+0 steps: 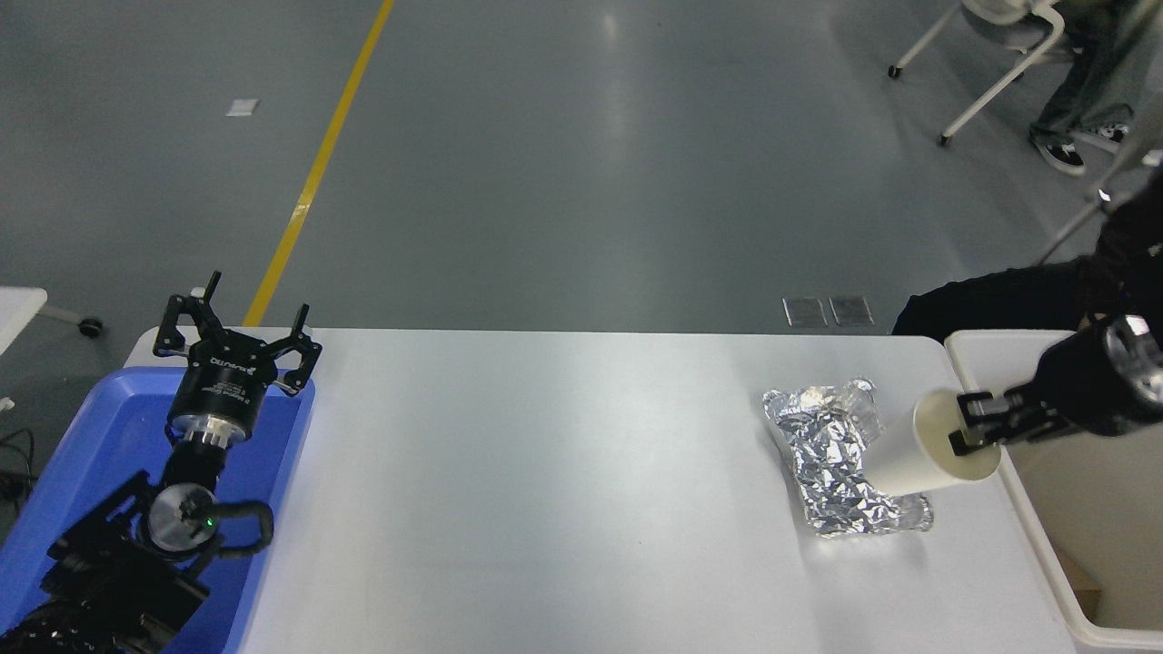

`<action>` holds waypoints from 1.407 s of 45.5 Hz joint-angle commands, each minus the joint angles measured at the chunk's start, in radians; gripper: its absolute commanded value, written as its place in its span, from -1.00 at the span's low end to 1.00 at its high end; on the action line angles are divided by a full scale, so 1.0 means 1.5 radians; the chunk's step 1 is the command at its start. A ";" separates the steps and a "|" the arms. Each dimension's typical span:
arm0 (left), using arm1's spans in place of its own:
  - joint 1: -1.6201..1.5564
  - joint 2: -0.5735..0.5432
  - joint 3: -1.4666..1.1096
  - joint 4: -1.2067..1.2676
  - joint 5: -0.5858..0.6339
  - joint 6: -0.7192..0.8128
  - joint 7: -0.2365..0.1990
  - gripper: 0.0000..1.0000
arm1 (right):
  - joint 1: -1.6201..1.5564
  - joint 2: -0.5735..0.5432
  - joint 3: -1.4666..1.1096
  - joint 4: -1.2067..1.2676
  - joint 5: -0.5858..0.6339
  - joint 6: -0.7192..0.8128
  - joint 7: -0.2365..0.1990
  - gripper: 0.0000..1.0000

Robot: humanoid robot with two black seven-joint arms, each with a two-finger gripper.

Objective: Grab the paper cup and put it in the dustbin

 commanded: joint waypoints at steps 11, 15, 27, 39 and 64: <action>0.000 0.000 0.000 0.001 0.000 0.000 -0.001 1.00 | 0.072 -0.017 -0.035 0.007 0.004 0.037 -0.004 -1.00; 0.000 0.000 0.000 0.001 0.000 0.000 -0.001 1.00 | 0.044 -0.063 -0.072 -0.035 -0.071 0.030 -0.004 -1.00; 0.000 0.000 0.000 0.000 0.000 0.000 -0.001 1.00 | -0.200 -0.262 -0.071 -0.354 -0.247 -0.047 0.003 -1.00; 0.000 0.000 0.000 0.001 0.000 0.000 -0.001 1.00 | -0.691 -0.313 0.133 -0.694 -0.211 -0.217 0.016 -1.00; -0.001 0.000 0.000 0.001 0.000 0.000 -0.001 1.00 | -1.208 -0.137 0.563 -0.958 -0.018 -0.268 -0.021 -1.00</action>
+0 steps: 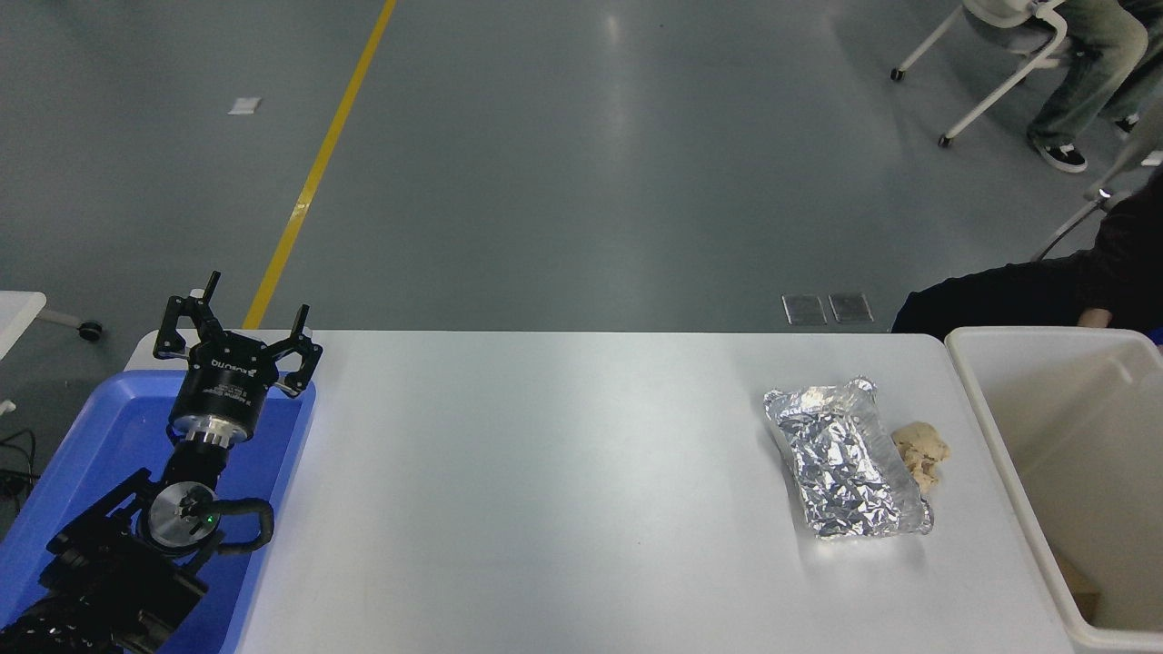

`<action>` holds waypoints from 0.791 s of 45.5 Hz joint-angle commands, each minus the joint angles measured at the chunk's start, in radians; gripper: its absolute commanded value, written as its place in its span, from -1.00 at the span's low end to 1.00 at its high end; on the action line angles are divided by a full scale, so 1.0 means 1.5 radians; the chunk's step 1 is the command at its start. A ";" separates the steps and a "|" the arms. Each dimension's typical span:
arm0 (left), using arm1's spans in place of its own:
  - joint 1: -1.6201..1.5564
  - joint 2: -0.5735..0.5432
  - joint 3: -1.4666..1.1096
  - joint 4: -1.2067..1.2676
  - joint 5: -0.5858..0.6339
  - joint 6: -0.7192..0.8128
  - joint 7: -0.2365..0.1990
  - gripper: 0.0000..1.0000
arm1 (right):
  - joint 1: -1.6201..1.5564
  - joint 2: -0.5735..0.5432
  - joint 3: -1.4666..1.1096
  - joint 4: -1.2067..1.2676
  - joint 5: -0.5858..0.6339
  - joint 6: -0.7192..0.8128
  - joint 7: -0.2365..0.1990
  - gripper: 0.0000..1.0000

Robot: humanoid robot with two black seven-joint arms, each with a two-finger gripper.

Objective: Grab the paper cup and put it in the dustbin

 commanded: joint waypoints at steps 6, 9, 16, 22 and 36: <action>0.000 0.000 0.000 0.001 0.000 0.000 0.000 1.00 | -0.151 0.077 0.105 -0.072 0.053 -0.054 -0.025 -1.00; 0.000 0.000 -0.001 0.000 0.000 0.000 0.000 1.00 | -0.154 0.083 0.106 -0.073 0.054 -0.056 -0.027 -1.00; 0.000 0.000 0.000 0.001 0.000 0.000 0.000 1.00 | -0.158 0.084 0.106 -0.074 0.054 -0.063 -0.028 -1.00; 0.000 0.000 0.000 0.000 0.000 0.000 0.000 1.00 | -0.157 0.083 0.106 -0.074 0.053 -0.062 -0.029 1.00; -0.001 0.000 0.000 0.000 0.000 0.000 0.000 1.00 | -0.114 0.072 0.097 -0.023 0.051 -0.053 -0.028 1.00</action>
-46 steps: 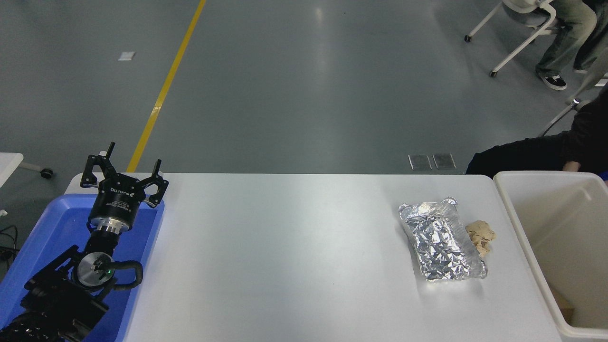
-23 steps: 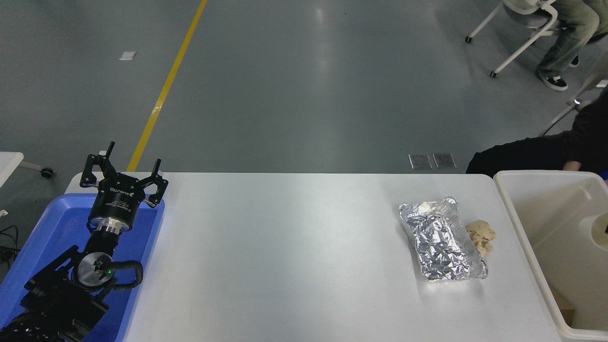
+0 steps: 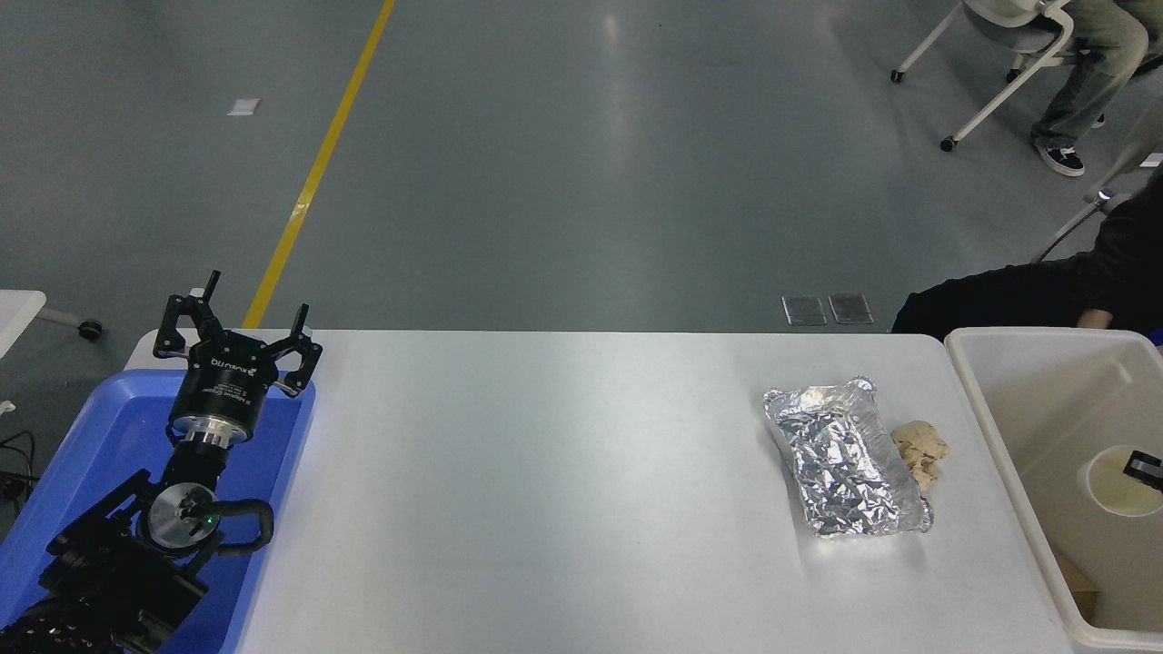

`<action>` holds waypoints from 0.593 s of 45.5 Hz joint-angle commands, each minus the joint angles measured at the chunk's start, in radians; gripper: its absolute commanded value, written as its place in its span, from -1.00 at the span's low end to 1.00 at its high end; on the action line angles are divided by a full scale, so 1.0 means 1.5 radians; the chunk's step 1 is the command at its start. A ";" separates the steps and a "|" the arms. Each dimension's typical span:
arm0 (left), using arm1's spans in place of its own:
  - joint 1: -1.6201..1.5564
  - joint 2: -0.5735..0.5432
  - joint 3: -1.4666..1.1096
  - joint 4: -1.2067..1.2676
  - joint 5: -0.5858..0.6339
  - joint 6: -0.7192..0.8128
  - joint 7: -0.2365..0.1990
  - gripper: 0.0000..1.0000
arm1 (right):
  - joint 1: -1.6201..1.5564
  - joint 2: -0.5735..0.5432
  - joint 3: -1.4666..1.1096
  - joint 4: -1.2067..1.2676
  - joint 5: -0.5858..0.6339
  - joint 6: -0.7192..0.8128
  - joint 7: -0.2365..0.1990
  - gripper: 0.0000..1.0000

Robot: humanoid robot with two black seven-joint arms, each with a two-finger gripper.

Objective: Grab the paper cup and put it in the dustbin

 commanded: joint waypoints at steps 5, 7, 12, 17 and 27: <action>-0.001 0.000 0.001 -0.001 0.000 -0.001 0.001 1.00 | 0.172 -0.071 -0.054 0.176 -0.016 0.012 -0.001 1.00; -0.002 0.000 0.001 -0.001 0.000 -0.002 0.002 1.00 | 0.243 -0.098 -0.099 0.252 -0.032 0.019 -0.002 1.00; -0.002 0.000 0.001 -0.001 0.001 -0.003 0.002 1.00 | 0.490 -0.128 -0.264 0.439 -0.083 0.082 -0.002 1.00; -0.002 0.000 0.001 -0.001 0.001 -0.003 0.002 1.00 | 0.720 -0.097 -0.415 0.591 -0.083 0.128 -0.001 1.00; 0.000 0.000 0.001 -0.001 0.000 -0.002 0.002 1.00 | 0.990 0.039 -0.493 0.789 0.009 0.236 0.000 1.00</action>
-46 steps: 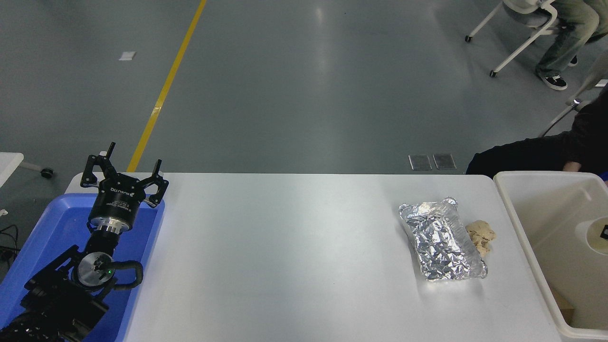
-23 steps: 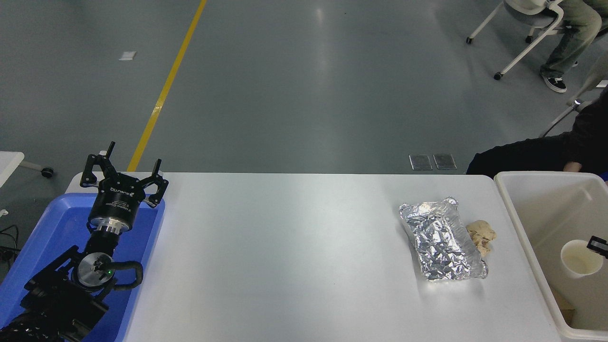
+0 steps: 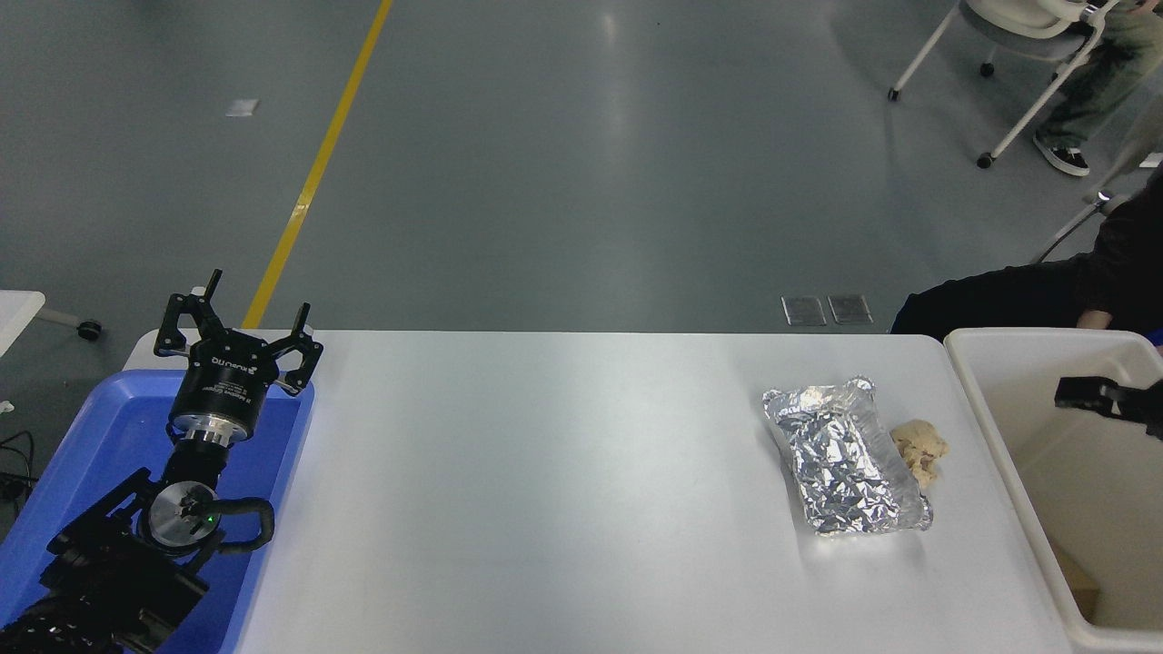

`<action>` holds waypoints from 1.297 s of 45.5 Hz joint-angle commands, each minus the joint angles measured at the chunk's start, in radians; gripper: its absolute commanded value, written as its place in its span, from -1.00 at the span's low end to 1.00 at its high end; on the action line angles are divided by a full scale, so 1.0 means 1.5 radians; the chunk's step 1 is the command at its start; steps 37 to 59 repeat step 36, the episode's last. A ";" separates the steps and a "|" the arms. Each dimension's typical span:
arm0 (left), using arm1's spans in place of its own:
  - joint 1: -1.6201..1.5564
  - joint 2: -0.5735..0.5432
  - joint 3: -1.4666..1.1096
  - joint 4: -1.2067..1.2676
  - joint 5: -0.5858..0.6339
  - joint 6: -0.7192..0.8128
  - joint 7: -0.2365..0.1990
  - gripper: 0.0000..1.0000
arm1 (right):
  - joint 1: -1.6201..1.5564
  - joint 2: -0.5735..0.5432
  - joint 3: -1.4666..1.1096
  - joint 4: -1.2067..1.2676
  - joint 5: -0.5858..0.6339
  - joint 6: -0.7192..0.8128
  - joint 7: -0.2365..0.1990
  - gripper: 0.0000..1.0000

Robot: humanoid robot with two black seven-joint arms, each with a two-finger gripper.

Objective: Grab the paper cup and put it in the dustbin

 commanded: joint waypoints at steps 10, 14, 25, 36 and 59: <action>0.003 0.001 -0.001 0.001 0.000 0.002 -0.001 1.00 | 0.394 0.142 -0.042 0.287 0.154 0.276 0.001 1.00; 0.003 0.001 -0.001 0.001 0.000 0.002 -0.001 1.00 | 0.431 0.146 -0.025 0.303 0.186 0.310 0.001 1.00; 0.003 0.001 -0.002 0.001 0.000 0.003 -0.002 1.00 | 0.477 0.154 0.013 0.330 0.221 0.310 0.000 1.00; 0.003 0.001 -0.002 0.001 0.000 0.003 -0.001 1.00 | 0.478 0.164 0.014 0.332 0.224 0.310 0.000 1.00; 0.003 0.001 -0.002 0.001 0.000 0.003 -0.001 1.00 | 0.478 0.164 0.014 0.332 0.224 0.310 0.000 1.00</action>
